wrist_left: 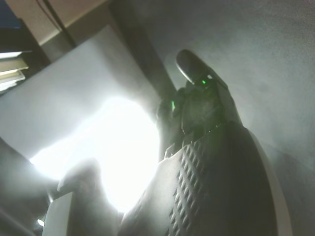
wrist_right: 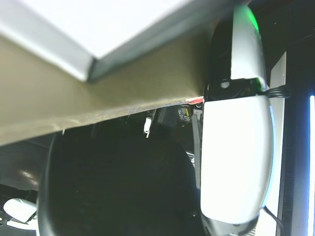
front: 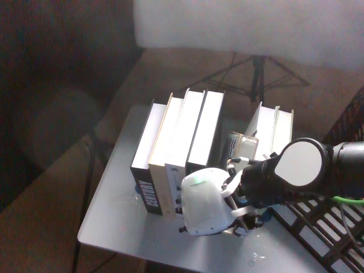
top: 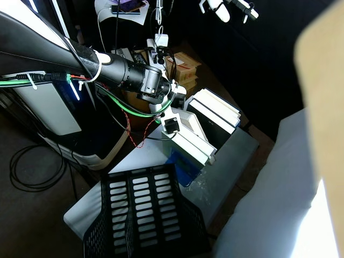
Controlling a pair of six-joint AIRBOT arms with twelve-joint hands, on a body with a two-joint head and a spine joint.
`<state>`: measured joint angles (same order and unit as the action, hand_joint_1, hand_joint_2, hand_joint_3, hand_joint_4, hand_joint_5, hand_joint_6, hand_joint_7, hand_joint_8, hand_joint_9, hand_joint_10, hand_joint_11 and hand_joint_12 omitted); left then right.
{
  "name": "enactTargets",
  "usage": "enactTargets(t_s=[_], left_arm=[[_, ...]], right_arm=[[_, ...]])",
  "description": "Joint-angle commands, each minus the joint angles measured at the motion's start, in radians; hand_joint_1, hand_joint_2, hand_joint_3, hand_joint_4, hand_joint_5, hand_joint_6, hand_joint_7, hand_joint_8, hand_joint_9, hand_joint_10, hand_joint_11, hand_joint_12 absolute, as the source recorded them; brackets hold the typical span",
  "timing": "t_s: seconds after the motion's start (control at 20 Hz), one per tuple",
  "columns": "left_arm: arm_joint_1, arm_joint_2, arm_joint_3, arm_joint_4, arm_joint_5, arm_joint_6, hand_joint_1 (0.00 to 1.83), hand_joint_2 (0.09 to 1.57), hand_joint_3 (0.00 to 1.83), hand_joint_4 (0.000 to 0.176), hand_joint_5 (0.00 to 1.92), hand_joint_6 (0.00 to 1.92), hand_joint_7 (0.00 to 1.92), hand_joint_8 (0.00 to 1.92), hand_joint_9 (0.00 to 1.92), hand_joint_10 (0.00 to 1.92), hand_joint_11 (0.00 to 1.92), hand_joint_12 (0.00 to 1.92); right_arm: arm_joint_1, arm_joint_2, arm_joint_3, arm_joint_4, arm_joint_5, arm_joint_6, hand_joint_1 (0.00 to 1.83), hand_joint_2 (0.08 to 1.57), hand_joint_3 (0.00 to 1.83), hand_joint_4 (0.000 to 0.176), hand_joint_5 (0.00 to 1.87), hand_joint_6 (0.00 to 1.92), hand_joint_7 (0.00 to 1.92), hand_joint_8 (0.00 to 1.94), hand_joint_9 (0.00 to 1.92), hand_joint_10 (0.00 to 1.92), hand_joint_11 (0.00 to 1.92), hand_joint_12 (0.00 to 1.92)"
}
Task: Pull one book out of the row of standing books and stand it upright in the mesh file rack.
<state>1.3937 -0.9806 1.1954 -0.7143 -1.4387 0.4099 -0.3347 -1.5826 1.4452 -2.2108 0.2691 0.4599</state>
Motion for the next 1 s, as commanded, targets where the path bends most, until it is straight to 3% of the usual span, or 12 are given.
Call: enactTargets(t_s=[0.0, 0.2, 0.3, 0.35, 0.4, 0.6, 0.65, 0.7, 0.75, 0.8, 0.85, 0.95], left_arm=[[-0.006, 0.003, 0.000, -0.020, -0.133, -0.007, 0.30, 1.36, 0.00, 0.025, 0.10, 0.01, 0.01, 0.00, 0.01, 0.02, 0.00, 1.29], [-0.006, 0.002, 0.002, -0.017, -0.133, -0.008, 0.30, 1.37, 0.00, 0.030, 0.10, 0.00, 0.01, 0.00, 0.01, 0.00, 0.00, 1.15], [-0.007, 0.001, 0.003, -0.016, -0.131, -0.008, 0.32, 1.36, 0.00, 0.024, 0.10, 0.00, 0.01, 0.00, 0.01, 0.00, 0.00, 1.25], [-0.008, 0.001, 0.004, -0.015, -0.130, -0.008, 0.29, 1.36, 0.00, 0.026, 0.09, 0.01, 0.01, 0.00, 0.00, 0.00, 0.00, 1.13], [-0.009, 0.001, 0.004, -0.013, -0.129, -0.008, 0.33, 1.36, 0.00, 0.026, 0.10, 0.01, 0.01, 0.00, 0.00, 0.00, 0.00, 1.18], [-0.010, -0.002, 0.006, -0.013, -0.128, -0.009, 0.36, 1.35, 0.00, 0.022, 0.12, 0.01, 0.03, 0.00, 0.02, 0.02, 0.00, 1.41], [-0.011, -0.002, 0.007, -0.013, -0.128, -0.009, 0.32, 1.35, 0.00, 0.040, 0.10, 0.00, 0.02, 0.00, 0.01, 0.01, 0.00, 1.43], [-0.012, -0.002, 0.008, -0.012, -0.126, -0.009, 0.32, 1.35, 0.00, 0.051, 0.09, 0.00, 0.01, 0.00, 0.00, 0.00, 0.00, 1.25], [-0.012, -0.002, 0.008, -0.012, -0.126, -0.009, 0.32, 1.35, 0.00, 0.051, 0.09, 0.00, 0.01, 0.00, 0.00, 0.00, 0.00, 1.25], [-0.012, -0.002, 0.008, -0.011, -0.126, -0.009, 0.32, 1.36, 0.00, 0.056, 0.08, 0.00, 0.00, 0.00, 0.00, 0.00, 0.00, 0.56], [-0.012, -0.003, 0.010, -0.011, -0.125, -0.008, 0.30, 1.37, 0.00, 0.054, 0.07, 0.01, 0.00, 0.00, 0.00, 0.00, 0.00, 0.03], [-0.013, -0.005, 0.010, -0.011, -0.125, -0.009, 0.30, 1.38, 0.00, 0.045, 0.07, 0.01, 0.00, 0.00, 0.00, 0.00, 0.00, 0.00]], right_arm=[[-0.013, 0.033, 0.007, 0.032, -0.071, 0.043, 1.13, 1.26, 0.00, 0.000, 0.88, 1.26, 1.47, 1.94, 1.62, 1.92, 1.68, 1.92], [-0.013, 0.040, 0.006, 0.036, -0.066, 0.043, 1.37, 1.31, 0.00, 0.000, 1.13, 1.88, 1.49, 1.94, 1.64, 1.92, 1.73, 1.92], [-0.013, 0.045, 0.006, 0.038, -0.058, 0.043, 1.16, 1.25, 0.00, 0.000, 0.91, 1.25, 1.46, 1.94, 1.64, 1.92, 1.71, 1.92], [-0.013, 0.046, 0.007, 0.043, -0.058, 0.043, 1.14, 1.26, 0.00, 0.000, 0.87, 1.27, 1.42, 1.94, 1.64, 1.92, 1.72, 1.92], [-0.013, 0.047, 0.007, 0.046, -0.057, 0.043, 1.17, 1.20, 0.00, 0.000, 0.98, 1.06, 1.36, 1.94, 1.59, 1.92, 1.67, 1.92], [-0.013, 0.054, 0.008, 0.054, -0.054, 0.043, 1.18, 1.19, 0.00, 0.000, 1.01, 1.01, 1.30, 1.94, 1.53, 1.92, 1.60, 1.92], [-0.010, 0.057, 0.009, 0.062, -0.052, 0.043, 1.33, 1.16, 0.00, 0.000, 0.89, 1.05, 0.97, 1.20, 1.03, 1.48, 0.89, 1.75], [-0.006, 0.061, 0.011, 0.071, -0.046, 0.043, 1.25, 1.09, 0.00, 0.000, 0.59, 0.64, 0.64, 0.58, 0.56, 0.86, 0.22, 1.64], [-0.005, 0.063, 0.011, 0.073, -0.045, 0.043, 1.25, 1.09, 0.00, 0.000, 0.59, 0.64, 0.64, 0.58, 0.56, 0.86, 0.22, 1.64], [-0.004, 0.064, 0.013, 0.075, -0.043, 0.043, 1.18, 1.07, 0.00, 0.000, 0.56, 0.29, 0.62, 0.14, 0.47, 0.48, 0.01, 1.57], [-0.001, 0.066, 0.013, 0.077, -0.039, 0.043, 1.15, 1.02, 0.00, 0.000, 0.51, 0.17, 0.60, 0.04, 0.43, 0.41, 0.00, 1.56], [0.004, 0.067, 0.014, 0.080, -0.035, 0.043, 1.15, 1.00, 0.00, 0.000, 0.46, 0.08, 0.51, 0.00, 0.37, 0.34, 0.00, 1.45]])
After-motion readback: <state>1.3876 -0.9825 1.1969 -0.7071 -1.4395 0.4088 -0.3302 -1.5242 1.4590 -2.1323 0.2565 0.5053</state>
